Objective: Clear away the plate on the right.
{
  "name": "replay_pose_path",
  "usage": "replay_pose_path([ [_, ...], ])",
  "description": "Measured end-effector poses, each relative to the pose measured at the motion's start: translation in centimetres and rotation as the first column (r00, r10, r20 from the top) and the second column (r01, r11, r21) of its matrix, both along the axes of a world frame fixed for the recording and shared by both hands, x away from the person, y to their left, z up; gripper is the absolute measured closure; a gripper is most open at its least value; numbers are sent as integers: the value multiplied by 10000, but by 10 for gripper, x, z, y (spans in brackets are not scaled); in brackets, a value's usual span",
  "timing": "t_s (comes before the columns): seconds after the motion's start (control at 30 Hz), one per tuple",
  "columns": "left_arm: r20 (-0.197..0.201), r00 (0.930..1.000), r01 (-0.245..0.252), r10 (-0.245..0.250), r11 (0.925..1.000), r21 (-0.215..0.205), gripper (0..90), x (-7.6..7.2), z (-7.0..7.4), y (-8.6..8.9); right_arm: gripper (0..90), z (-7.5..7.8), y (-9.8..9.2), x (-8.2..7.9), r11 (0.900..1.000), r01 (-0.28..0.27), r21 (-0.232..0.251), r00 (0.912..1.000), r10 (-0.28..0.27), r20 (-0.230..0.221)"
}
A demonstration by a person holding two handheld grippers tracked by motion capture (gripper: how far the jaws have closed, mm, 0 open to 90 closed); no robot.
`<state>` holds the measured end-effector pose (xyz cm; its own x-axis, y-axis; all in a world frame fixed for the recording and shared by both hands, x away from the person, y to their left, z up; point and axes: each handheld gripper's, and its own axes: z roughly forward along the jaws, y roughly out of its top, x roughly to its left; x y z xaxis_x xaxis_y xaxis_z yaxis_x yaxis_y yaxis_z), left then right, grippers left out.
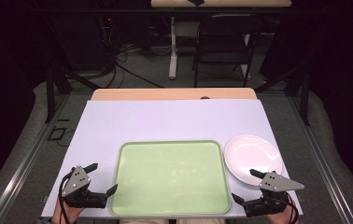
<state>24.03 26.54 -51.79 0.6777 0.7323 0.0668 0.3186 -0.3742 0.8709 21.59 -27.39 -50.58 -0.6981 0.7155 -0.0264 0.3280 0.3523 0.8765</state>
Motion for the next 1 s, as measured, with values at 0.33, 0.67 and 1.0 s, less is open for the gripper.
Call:
replay_pose_path([
  [0.33,-38,9999,-124,124,9997,187,0,0,0,-1,0,0,0,1,9999,101,-38,9999,-101,-43],
  [0.67,-153,9999,-60,64,9996,275,0,1,0,-3,0,-1,-9,7,9944,1058,75,9934,-1053,-450],
  [1.0,-146,9999,-42,46,9995,307,0,1,1,-3,0,-2,-19,13,9874,1490,532,9846,-1432,-1000],
])
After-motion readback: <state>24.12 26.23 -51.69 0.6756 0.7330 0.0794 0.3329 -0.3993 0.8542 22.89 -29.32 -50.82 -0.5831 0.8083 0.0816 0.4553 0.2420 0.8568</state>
